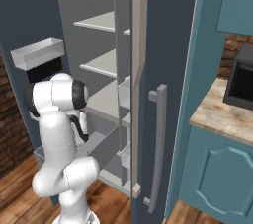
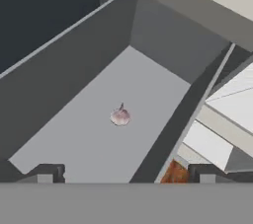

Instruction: Take the garlic and eggplant from the fridge shelf and place them in the freezer drawer to begin freezing them.

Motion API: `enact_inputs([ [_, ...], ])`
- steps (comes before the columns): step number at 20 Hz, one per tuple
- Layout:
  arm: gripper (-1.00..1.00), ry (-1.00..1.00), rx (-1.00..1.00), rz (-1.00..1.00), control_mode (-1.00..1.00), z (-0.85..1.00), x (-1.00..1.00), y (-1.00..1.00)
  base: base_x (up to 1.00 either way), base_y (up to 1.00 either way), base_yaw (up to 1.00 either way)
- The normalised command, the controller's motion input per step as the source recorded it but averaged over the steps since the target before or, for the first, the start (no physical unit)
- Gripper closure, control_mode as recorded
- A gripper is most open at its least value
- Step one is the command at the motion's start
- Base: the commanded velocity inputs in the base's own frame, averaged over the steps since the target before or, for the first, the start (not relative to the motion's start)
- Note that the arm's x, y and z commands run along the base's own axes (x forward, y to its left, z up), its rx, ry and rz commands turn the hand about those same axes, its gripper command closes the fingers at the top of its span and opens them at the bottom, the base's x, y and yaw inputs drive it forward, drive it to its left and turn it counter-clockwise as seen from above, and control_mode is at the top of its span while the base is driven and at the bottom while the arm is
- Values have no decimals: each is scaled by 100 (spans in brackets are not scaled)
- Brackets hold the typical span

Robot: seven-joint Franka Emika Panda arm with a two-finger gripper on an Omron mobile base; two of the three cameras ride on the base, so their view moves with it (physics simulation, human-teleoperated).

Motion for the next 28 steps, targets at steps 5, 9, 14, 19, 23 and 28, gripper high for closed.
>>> enact_inputs([
  [5, -100, -13, 0, -6, -100, 100, -68, 0, 0, 0, 0],
  [9, -100, -7, 0, -7, -100, 91, -36, 0, 0, 0, 0],
  [14, -100, -6, 2, -3, -100, 26, -13, 6, 0, 0, 0],
  [19, -100, 2, 22, -24, -100, 100, -39, 16, 0, 0, 0],
  [23, -100, 4, 39, -36, -100, 100, -38, 8, 0, 0, 0],
  [28, -100, 8, 23, -39, -100, 100, -38, 13, 0, 0, 0],
])
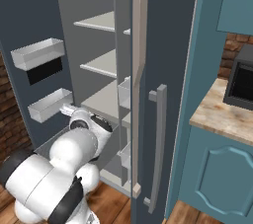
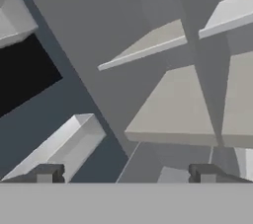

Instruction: Take the garlic and eggplant from the fridge shelf and place them in the freezer drawer to begin freezing them.

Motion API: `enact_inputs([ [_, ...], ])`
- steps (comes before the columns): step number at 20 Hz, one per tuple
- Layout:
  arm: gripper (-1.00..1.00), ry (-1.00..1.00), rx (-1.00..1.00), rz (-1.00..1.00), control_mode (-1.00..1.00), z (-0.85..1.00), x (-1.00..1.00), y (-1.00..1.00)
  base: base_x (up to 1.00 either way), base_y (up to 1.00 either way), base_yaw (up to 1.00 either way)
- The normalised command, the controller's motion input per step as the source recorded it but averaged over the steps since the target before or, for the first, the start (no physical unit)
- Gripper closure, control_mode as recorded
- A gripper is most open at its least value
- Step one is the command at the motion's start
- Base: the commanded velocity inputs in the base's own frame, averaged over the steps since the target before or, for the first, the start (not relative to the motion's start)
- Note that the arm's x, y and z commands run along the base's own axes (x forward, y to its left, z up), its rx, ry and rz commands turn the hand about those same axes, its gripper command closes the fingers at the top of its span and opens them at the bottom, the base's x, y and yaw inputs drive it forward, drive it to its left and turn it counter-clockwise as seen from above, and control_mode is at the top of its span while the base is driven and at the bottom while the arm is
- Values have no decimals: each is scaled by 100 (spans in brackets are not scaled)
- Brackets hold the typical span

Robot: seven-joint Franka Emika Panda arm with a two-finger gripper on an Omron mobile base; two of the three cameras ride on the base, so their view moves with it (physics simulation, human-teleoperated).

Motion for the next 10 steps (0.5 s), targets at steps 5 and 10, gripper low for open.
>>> enact_inputs([
  [5, -100, 28, 8, -37, -100, 100, -49, 0, 0, 0, 0],
  [10, -100, 34, -2, -31, -100, 100, -32, 15, 0, 0, 0],
])
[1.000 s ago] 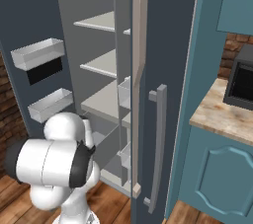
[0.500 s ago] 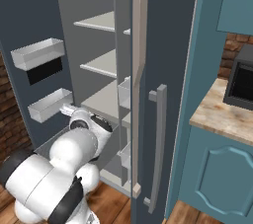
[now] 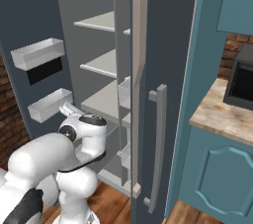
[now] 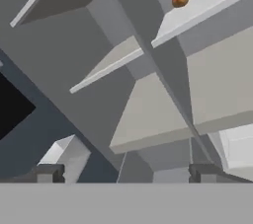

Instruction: Take the garlic and eggplant from the fridge shelf and place them in the freezer drawer to begin freezing them.

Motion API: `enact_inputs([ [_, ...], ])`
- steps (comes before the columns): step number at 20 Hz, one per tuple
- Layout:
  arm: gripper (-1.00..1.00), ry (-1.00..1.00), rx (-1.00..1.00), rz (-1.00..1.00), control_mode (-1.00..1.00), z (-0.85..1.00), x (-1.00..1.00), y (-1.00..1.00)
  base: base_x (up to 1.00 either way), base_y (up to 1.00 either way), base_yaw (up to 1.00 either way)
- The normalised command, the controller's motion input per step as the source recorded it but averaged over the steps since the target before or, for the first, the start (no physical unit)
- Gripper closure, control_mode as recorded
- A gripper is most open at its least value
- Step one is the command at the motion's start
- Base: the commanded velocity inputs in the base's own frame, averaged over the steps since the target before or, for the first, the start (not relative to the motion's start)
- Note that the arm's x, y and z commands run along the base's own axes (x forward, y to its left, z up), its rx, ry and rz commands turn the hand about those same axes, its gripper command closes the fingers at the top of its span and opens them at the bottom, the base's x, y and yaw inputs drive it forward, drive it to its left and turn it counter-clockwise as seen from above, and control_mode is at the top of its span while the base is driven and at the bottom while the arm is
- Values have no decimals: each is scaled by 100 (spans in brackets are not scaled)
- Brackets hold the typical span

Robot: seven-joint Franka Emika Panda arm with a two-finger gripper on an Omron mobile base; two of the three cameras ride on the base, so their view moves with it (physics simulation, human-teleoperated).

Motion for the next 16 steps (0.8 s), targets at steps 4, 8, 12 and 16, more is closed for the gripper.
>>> enact_inputs([
  [4, -100, 33, 0, -21, -100, 100, -3, 62, 0, 0, 0],
  [8, -100, 19, 12, -25, -100, 100, -5, 78, 0, 0, 0],
  [12, -100, 4, 18, -31, -100, 100, -5, 79, 0, 0, 0],
  [16, -100, 0, 18, -33, -100, 100, -4, 84, 0, 0, 0],
])
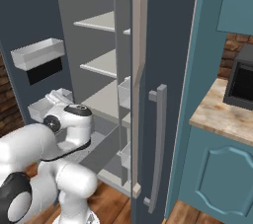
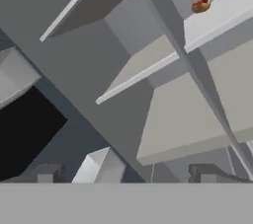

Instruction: Take the garlic and eggplant from the fridge shelf and place them in the freezer drawer to begin freezing them.

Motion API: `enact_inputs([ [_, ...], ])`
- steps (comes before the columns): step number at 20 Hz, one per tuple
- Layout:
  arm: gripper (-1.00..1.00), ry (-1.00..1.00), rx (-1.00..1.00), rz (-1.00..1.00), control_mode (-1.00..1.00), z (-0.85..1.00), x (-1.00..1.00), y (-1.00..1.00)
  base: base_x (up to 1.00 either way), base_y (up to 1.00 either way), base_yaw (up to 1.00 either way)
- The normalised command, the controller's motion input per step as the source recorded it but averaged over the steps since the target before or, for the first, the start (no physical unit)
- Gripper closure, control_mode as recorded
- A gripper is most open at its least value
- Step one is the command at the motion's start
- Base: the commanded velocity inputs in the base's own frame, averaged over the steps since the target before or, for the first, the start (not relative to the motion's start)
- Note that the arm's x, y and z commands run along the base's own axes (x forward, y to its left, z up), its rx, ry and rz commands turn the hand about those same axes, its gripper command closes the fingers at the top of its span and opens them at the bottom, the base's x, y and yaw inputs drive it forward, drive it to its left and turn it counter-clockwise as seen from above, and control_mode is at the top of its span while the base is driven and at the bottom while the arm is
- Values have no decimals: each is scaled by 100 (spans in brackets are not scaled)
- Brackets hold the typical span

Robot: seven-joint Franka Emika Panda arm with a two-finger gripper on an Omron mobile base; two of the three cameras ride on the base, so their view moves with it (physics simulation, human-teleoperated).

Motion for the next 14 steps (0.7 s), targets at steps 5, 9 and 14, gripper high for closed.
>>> enact_inputs([
  [5, -100, 0, 22, -36, -100, 100, -13, 81, 0, 0, 0],
  [9, -100, 0, 26, -42, -100, 100, -16, 63, 0, 0, 0],
  [14, -100, 9, 39, -52, -100, 97, -44, 30, 0, 0, 0],
])
